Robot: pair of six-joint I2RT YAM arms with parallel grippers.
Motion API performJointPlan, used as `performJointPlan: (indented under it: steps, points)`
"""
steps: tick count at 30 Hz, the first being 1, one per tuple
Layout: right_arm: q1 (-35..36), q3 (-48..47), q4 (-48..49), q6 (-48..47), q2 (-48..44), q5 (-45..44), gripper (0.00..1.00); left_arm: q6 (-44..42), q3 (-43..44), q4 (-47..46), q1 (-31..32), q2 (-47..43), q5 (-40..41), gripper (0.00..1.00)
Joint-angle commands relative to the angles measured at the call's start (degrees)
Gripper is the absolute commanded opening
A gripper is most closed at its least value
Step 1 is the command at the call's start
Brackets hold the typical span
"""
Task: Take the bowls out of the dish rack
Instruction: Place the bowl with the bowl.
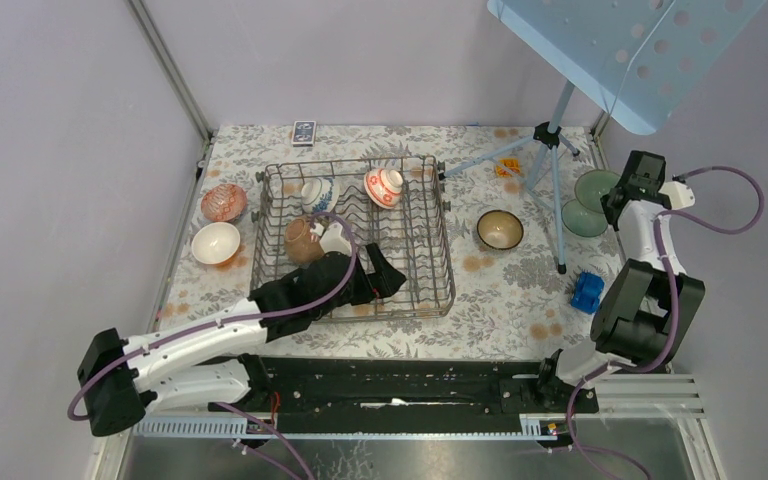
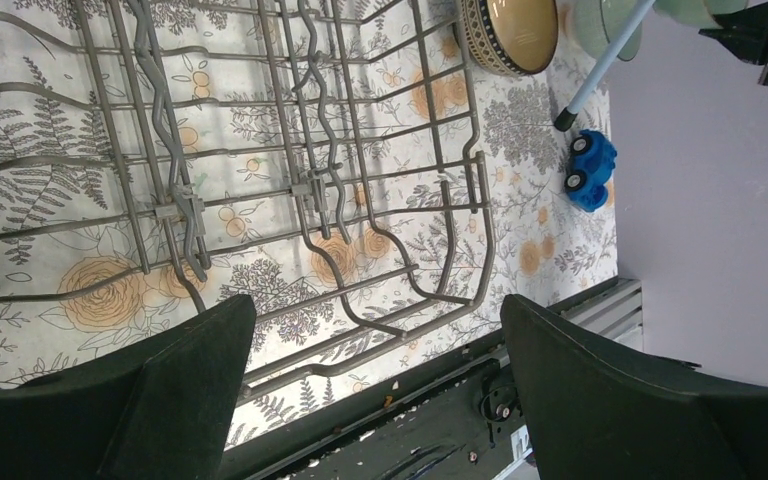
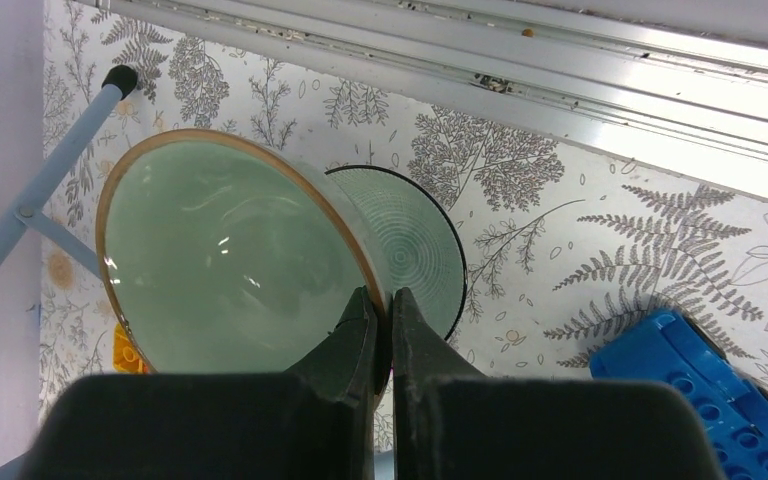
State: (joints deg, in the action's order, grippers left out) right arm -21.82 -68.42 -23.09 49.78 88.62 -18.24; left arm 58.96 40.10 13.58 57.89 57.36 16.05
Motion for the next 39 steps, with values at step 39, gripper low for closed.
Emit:
performJointPlan:
  steps: [39]
  points:
    - [-2.3,5.2,10.8,1.7,5.5,9.7,0.00,0.6,0.0,-5.4,-0.1,6.2,-3.4,0.96]
